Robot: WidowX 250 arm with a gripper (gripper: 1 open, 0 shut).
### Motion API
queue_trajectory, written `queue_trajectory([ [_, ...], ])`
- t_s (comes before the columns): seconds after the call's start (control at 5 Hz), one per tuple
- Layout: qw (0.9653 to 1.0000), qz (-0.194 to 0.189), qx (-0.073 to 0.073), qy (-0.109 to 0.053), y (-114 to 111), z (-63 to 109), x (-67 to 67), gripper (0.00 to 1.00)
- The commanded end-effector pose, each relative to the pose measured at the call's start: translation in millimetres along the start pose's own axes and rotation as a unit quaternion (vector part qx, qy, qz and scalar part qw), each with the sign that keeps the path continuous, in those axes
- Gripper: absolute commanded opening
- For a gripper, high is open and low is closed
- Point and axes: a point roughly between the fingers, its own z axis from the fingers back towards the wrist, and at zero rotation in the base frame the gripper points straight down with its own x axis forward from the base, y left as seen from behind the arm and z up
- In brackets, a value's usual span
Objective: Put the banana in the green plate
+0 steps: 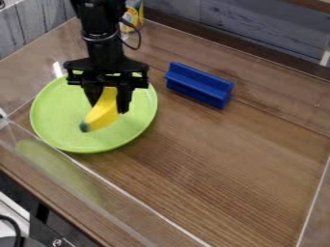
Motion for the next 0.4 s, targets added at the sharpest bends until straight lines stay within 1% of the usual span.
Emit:
queue_trajectory([
  [0.0, 0.9994, 0.027, 0.003, -0.021, 0.1, 6.2, 14.4, 0.00],
  [0.2, 0.9995, 0.025, 0.007, -0.019, 16.3, 3.9, 16.6, 0.00],
])
